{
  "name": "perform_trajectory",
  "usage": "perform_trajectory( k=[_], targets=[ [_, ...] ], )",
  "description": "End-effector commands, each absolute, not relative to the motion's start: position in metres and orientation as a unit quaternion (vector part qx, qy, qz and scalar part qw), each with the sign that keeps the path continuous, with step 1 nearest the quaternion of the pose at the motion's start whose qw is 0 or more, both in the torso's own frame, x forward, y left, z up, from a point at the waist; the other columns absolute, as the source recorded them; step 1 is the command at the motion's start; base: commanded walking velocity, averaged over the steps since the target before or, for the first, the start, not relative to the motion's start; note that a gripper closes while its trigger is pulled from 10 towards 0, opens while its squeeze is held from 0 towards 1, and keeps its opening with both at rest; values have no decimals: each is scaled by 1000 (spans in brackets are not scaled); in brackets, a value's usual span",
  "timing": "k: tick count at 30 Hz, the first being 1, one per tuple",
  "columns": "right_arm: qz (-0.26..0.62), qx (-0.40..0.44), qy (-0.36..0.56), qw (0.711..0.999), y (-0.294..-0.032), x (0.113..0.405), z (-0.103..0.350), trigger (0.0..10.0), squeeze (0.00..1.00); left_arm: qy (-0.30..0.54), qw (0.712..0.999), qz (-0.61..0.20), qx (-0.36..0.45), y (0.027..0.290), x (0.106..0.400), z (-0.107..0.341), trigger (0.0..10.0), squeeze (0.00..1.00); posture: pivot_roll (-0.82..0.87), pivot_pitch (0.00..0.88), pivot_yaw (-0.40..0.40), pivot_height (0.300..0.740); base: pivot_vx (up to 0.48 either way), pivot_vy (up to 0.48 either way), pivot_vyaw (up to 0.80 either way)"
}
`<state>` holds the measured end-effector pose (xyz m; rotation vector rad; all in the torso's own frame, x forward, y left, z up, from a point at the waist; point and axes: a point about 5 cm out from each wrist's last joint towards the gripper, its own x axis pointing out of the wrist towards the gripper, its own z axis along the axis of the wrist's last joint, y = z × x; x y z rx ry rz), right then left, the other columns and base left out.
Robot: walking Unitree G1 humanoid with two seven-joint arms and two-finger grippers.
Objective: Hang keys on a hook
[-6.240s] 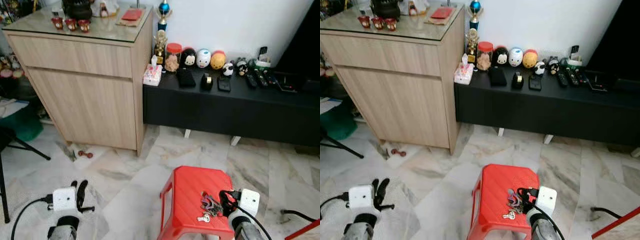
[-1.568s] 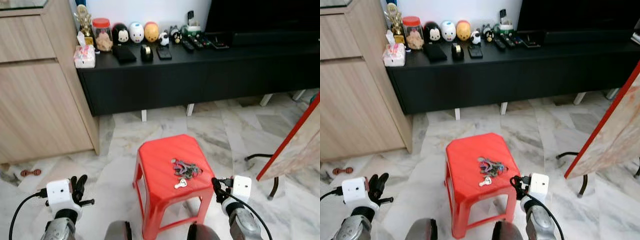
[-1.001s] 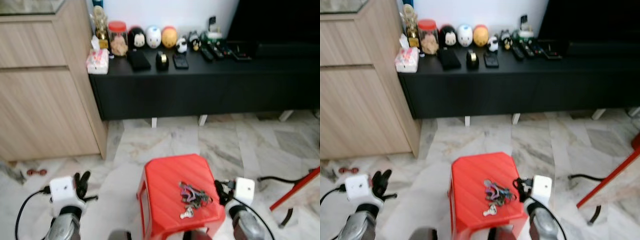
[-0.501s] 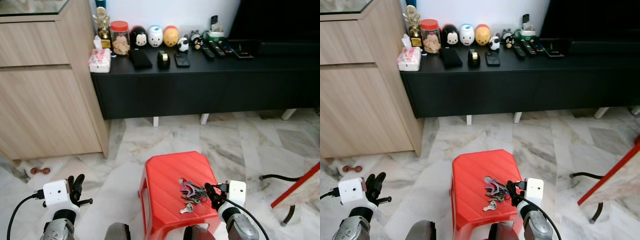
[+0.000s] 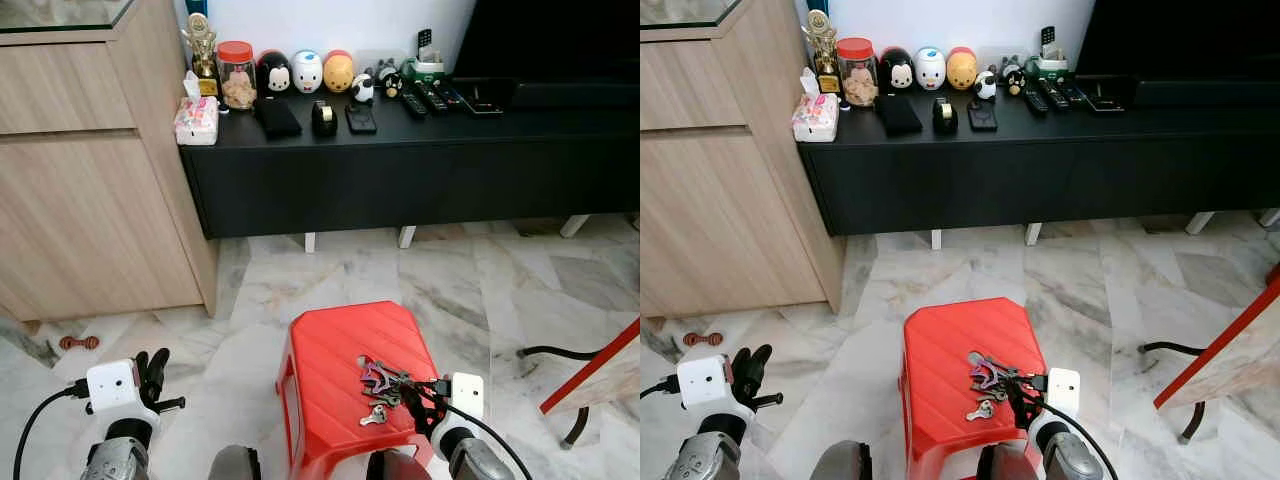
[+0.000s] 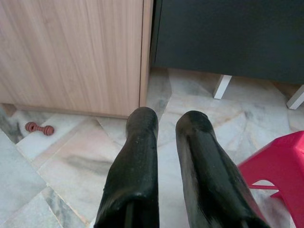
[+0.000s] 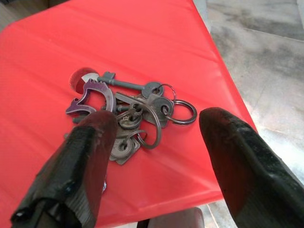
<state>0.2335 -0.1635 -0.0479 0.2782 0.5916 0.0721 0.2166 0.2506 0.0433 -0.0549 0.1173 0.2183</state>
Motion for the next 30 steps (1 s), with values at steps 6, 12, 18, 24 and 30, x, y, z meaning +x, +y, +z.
perform_trajectory(
  k=[6,12,18,24,30],
  targets=[
    [26,130,312,941,-167,234,-50,10000,0,59,992,108,-23,250,216,44,10000,0,214,96,-92,636,0,0,0],
    [27,149,325,933,-164,234,-51,10000,0,56,993,106,-20,249,217,46,10000,0,221,105,-93,636,0,0,0],
    [31,144,328,933,-162,239,-50,10000,0,53,993,105,-19,248,216,47,10000,0,230,123,-99,636,0,0,0],
    [33,140,330,933,-162,241,-48,10000,0,46,993,107,-19,248,211,52,10000,0,243,159,-110,636,0,0,0],
    [33,135,337,931,-165,241,-49,10000,0,48,994,98,-21,245,210,54,10000,0,245,182,-112,636,0,0,0]
  ],
)
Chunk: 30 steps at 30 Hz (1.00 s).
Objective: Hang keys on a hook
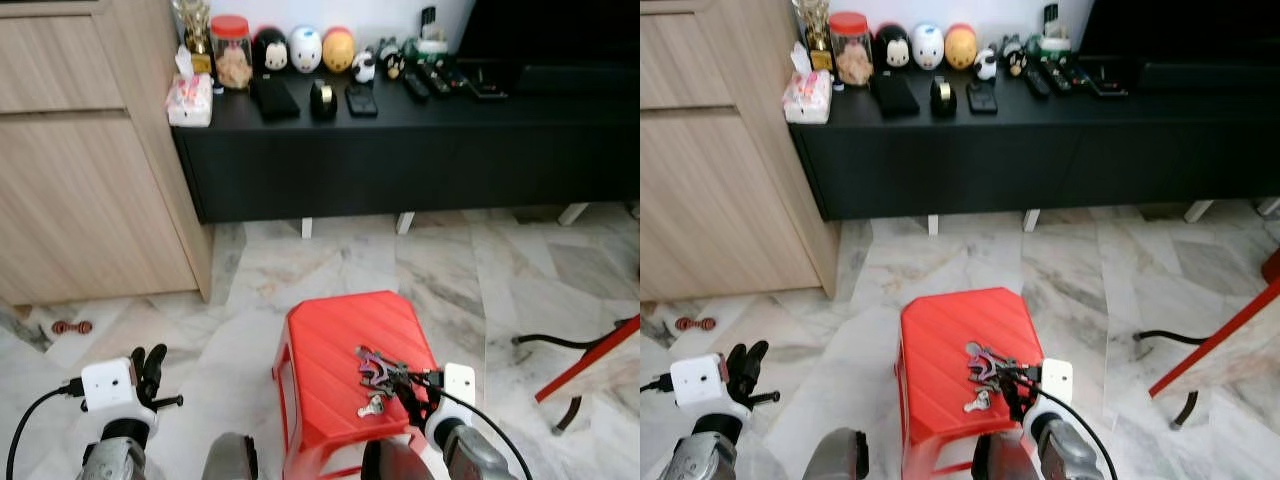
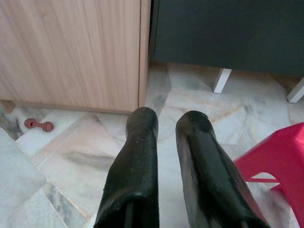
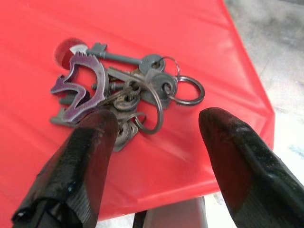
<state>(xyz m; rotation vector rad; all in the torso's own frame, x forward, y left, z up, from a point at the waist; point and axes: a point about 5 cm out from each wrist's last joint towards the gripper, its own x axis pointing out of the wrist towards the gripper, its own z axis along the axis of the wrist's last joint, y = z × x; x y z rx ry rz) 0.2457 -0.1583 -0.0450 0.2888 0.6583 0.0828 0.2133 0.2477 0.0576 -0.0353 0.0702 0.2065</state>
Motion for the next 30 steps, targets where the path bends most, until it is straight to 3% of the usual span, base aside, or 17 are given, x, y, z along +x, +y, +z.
perform_trajectory(
  k=[1,27,28,29,30],
  targets=[
    [32,135,338,931,-166,240,-49,10000,0,51,994,98,-21,245,210,53,10000,0,246,190,-112,636,0,0,0],
    [42,140,331,932,-162,248,-44,10000,0,57,993,106,-11,242,197,54,10000,0,247,218,-125,636,0,0,0],
    [43,141,329,933,-161,247,-45,6549,0,57,993,105,-9,242,197,54,10000,0,247,218,-125,636,0,0,0],
    [44,143,328,933,-161,247,-45,2353,0,56,993,103,-4,241,197,55,10000,0,248,222,-123,636,0,0,0],
    [44,144,327,933,-161,247,-45,2353,0,56,993,101,-2,241,198,56,10000,0,248,222,-123,636,0,0,0]
  ],
)
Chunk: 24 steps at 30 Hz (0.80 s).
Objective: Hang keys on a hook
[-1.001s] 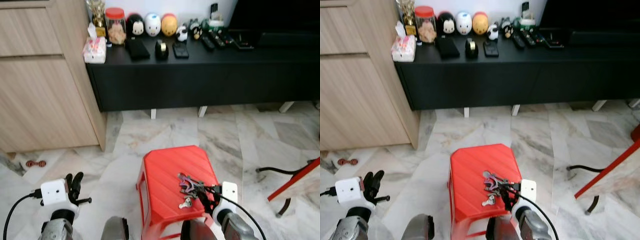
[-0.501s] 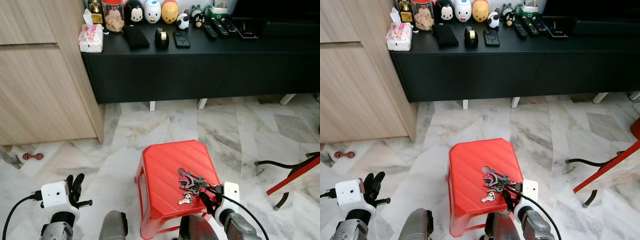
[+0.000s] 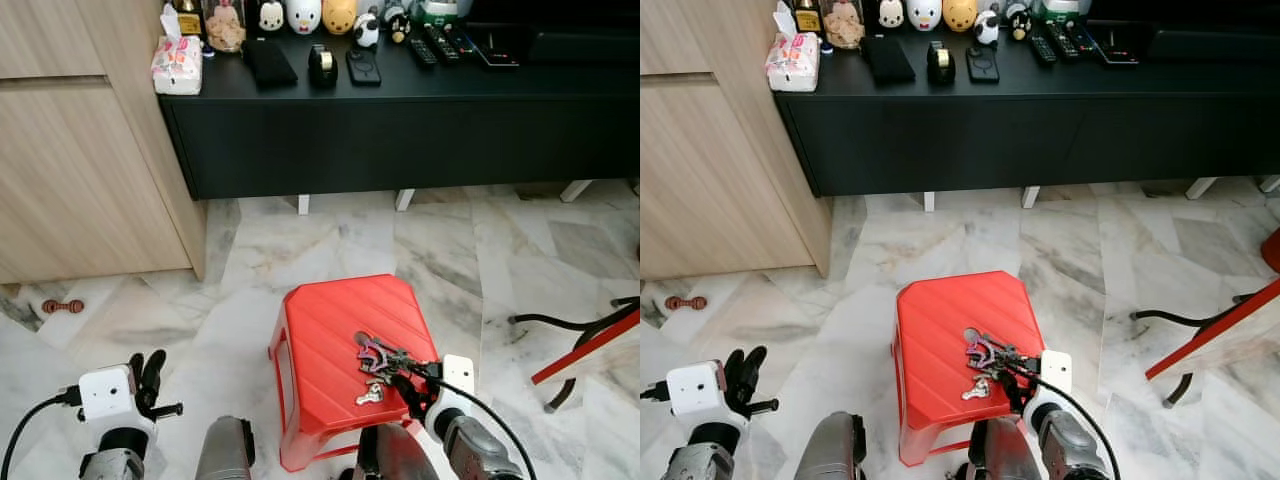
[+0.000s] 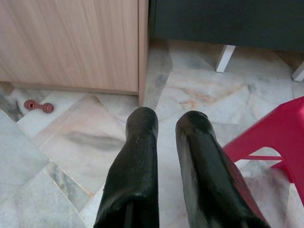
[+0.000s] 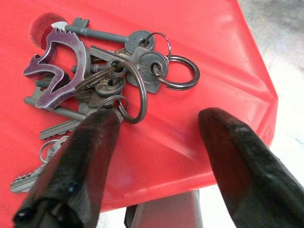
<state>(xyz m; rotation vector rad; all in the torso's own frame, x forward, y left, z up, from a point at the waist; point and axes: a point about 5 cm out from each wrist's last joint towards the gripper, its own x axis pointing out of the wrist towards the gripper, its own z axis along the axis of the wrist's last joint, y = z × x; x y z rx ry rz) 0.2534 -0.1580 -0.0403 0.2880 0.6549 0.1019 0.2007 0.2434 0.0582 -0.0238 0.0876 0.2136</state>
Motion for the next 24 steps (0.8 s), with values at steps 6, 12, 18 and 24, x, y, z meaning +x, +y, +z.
perform_trajectory(
  k=[6,12,18,24],
  targets=[
    [56,145,321,934,-158,247,-44,0,0,53,993,101,8,241,198,57,10000,0,250,226,-119,636,0,0,0],
    [63,146,316,935,-155,248,-43,0,0,54,993,101,7,242,197,58,10000,0,252,229,-116,636,0,0,0],
    [67,146,314,936,-155,248,-43,0,0,55,993,100,8,242,198,58,10000,0,252,228,-115,636,0,0,0],
    [65,148,311,937,-156,249,-42,0,0,55,993,101,10,242,198,58,10000,0,251,226,-115,636,0,0,0]
  ],
)
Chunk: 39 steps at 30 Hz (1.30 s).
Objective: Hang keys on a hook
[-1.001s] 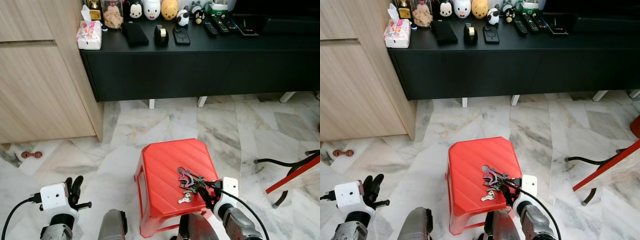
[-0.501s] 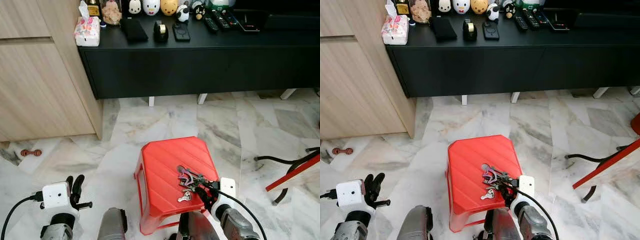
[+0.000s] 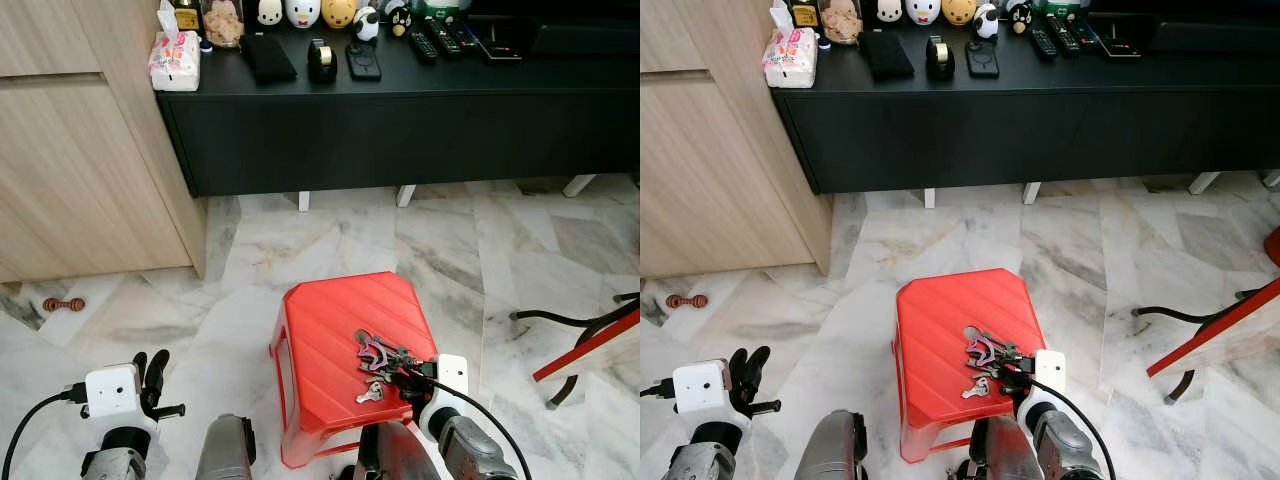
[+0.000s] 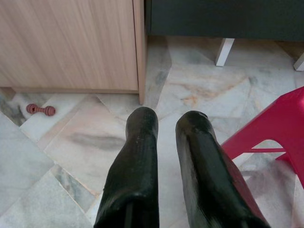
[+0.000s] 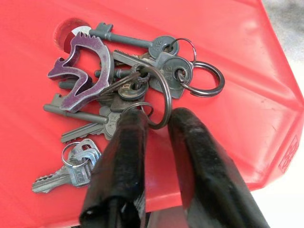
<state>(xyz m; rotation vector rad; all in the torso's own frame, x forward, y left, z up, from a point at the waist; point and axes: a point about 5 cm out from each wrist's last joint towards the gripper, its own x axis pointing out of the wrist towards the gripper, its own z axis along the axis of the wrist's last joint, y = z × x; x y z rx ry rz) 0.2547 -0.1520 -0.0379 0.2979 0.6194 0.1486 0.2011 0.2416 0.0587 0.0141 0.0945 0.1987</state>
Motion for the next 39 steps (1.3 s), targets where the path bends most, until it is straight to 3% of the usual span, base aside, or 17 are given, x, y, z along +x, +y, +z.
perform_trajectory(
  k=[1,12,20,27,28,29,30,31,32,39],
  targets=[
    [65,148,311,937,-156,248,-42,0,0,55,993,101,10,242,198,58,10000,0,251,226,-115,636,0,0,0],
    [63,146,295,942,-158,254,-37,0,0,61,993,101,12,242,196,56,10000,0,248,229,-111,636,0,0,0],
    [39,150,228,961,-169,268,-21,0,0,61,993,103,11,242,202,54,10000,0,232,210,-114,636,0,0,0],
    [92,143,165,972,-161,277,-6,0,0,59,993,106,8,244,211,52,10000,0,215,179,-118,636,0,0,0],
    [98,140,159,972,-161,279,-4,1529,0,59,993,106,8,244,212,52,10000,0,211,171,-118,636,0,0,0],
    [101,139,155,973,-160,280,-2,1529,0,58,993,106,7,243,214,52,10000,0,211,171,-118,636,0,0,0],
    [106,138,151,973,-160,281,-1,2824,0,58,993,105,7,243,215,52,10000,0,210,162,-119,636,0,0,0],
    [115,133,142,974,-160,282,2,5922,0,57,993,105,7,243,216,52,10000,0,210,162,-119,636,0,0,0],
    [122,120,125,977,-160,285,8,10000,0,57,993,105,7,243,218,52,10000,0,208,152,-119,636,0,0,0],
    [127,97,37,986,-161,295,42,10000,0,53,993,107,5,246,230,51,10000,0,192,100,-118,636,0,0,0]
  ],
)
